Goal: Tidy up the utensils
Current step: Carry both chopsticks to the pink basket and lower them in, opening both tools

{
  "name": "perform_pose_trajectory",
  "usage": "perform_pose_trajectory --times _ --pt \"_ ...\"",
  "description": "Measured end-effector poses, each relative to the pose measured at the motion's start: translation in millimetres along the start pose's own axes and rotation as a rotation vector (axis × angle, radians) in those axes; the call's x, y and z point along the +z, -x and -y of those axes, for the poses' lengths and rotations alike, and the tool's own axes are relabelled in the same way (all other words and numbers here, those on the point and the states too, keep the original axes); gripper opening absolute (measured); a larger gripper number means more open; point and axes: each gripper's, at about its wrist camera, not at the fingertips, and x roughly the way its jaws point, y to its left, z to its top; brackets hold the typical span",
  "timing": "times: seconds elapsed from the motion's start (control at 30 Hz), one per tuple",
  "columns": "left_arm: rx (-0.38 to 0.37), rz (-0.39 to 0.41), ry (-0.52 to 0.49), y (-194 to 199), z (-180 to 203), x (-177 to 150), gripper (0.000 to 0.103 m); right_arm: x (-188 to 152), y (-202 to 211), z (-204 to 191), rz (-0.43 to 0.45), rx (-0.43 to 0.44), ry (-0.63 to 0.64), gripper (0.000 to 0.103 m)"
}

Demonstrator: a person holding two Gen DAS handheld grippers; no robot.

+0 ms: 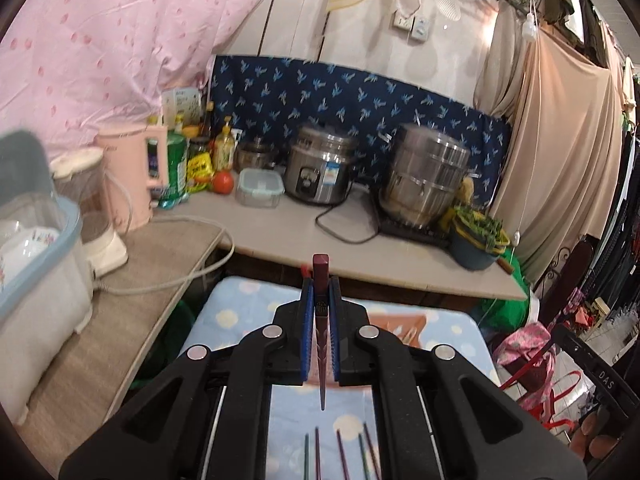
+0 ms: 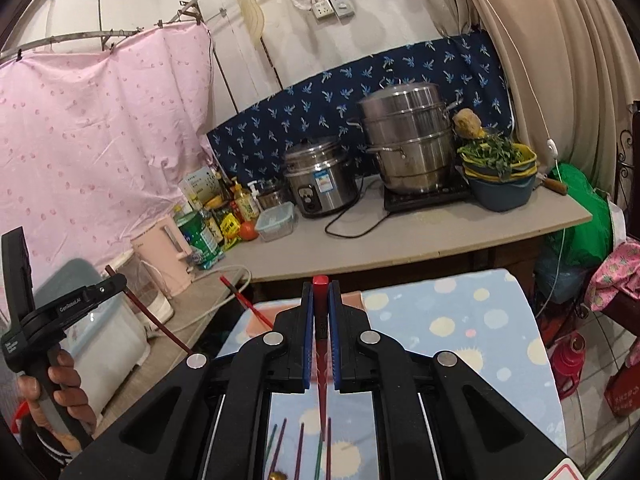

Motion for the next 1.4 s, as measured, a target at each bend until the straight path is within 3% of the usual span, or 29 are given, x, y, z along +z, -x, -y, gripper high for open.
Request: perform_pose_trajectory --times 0.2,0.37,0.6,0.73,1.0,1.23,1.4 --pt "-0.02 0.082 -0.013 -16.6 18.3 44.8 0.007 51.3 -25.1 -14.1 0.092 0.023 0.002 0.007" --pt "-0.004 0.097 -0.024 -44.4 24.3 57.5 0.007 69.7 -58.6 -16.5 0.103 0.033 -0.019 0.007" --pt "0.014 0.017 -0.014 -95.9 15.6 35.2 0.007 58.3 -109.8 -6.6 0.045 0.017 -0.037 0.007" --pt "0.029 -0.027 -0.005 -113.6 9.8 18.3 0.007 56.4 -118.3 -0.3 0.038 0.037 -0.07 0.007" --pt "0.034 -0.044 -0.002 -121.1 6.4 14.3 0.007 79.7 -104.6 -14.1 0.112 0.053 -0.027 0.007" --pt "0.048 -0.069 0.001 -129.5 -1.2 6.6 0.007 67.3 -126.0 -5.3 0.061 0.052 -0.059 0.007" --pt "0.048 -0.097 0.018 -135.2 -6.9 -3.6 0.007 39.3 -148.5 -4.1 -0.016 0.012 -0.021 0.007"
